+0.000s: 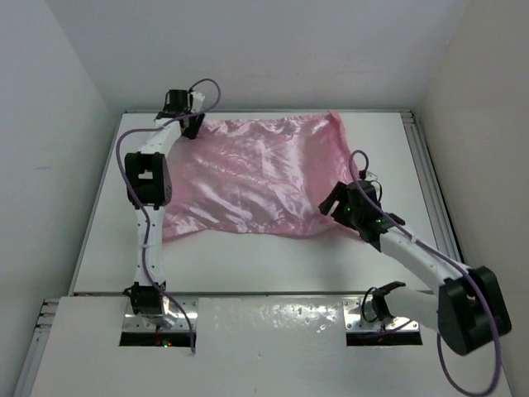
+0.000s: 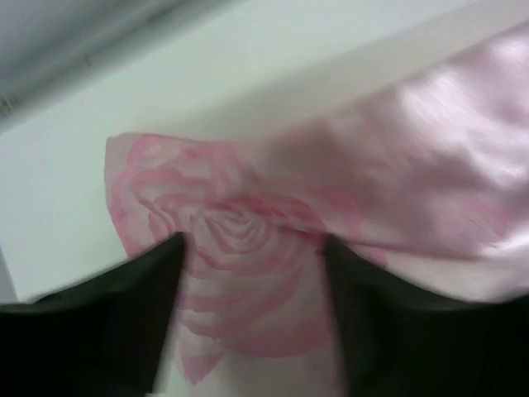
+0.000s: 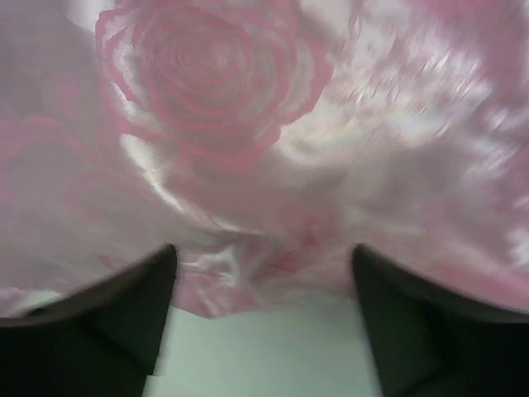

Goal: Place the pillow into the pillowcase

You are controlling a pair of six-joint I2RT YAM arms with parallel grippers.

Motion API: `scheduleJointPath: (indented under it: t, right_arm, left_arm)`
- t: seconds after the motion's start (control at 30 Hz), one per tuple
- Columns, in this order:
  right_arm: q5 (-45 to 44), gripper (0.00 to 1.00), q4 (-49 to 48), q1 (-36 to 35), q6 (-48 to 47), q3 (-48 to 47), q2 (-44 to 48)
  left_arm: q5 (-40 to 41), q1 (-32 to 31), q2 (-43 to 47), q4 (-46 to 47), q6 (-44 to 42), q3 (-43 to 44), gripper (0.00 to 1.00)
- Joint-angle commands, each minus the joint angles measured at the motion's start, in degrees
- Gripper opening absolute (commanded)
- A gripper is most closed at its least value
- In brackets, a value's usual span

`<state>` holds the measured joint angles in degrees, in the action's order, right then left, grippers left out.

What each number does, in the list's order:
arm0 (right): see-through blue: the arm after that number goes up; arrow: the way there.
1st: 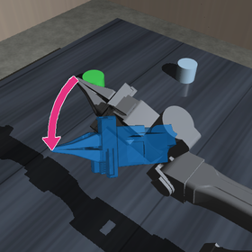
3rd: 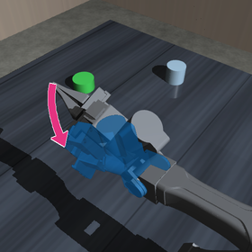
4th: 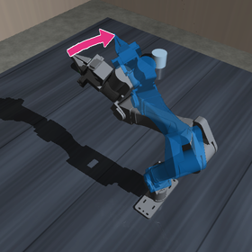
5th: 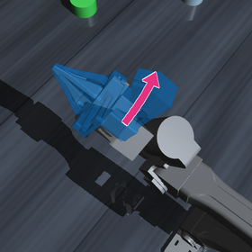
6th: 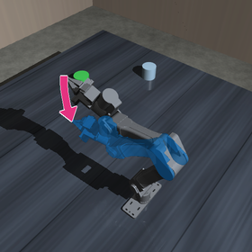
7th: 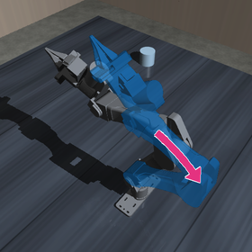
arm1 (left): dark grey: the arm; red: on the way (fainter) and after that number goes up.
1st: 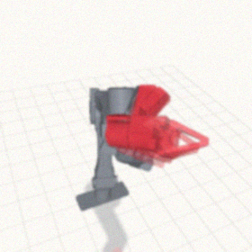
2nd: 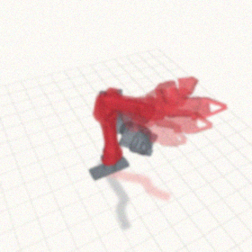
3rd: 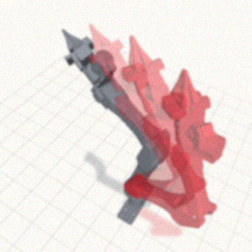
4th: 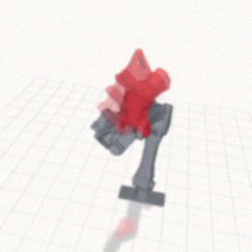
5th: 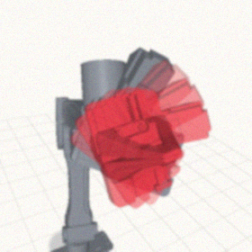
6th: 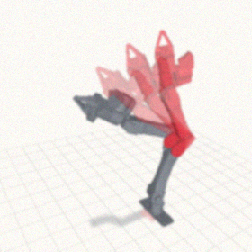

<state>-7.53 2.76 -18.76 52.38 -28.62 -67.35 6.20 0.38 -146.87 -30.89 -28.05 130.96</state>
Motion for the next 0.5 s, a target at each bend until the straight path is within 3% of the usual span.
scheduleJointPath:
  t: [0.0, 0.07, 0.23, 0.33, 0.47]
  right_arm:
    - [-11.9, 0.91, 12.4, -2.1, -9.7, -5.1, 6.9]
    - [-17.8, 0.99, 13.4, 0.0, -13.3, -11.2, 6.6]
    - [-14.7, 0.99, 19.5, 8.5, -17.7, -27.7, -5.3]
    - [-4.9, 0.99, 17.1, 12.9, -18.6, -37.5, -20.7]
    - [-4.2, 0.96, 17.3, 12.9, -20.5, -53.7, -35.5]
  left_arm:
    - [4.5, -3.0, 6.0, 14.5, -1.2, -4.7, 0.77]
    - [3.2, -3.2, 8.3, 13.4, 0.5, -5.4, 0.98]
    - [1.5, -1.6, 18.4, 5.4, 3.3, -9.0, 1.00]
    - [-1.3, 2.3, 25.0, -0.9, 4.8, -13.7, 1.00]
    - [-5.9, 6.0, 30.6, -9.8, 2.8, -19.9, 1.00]
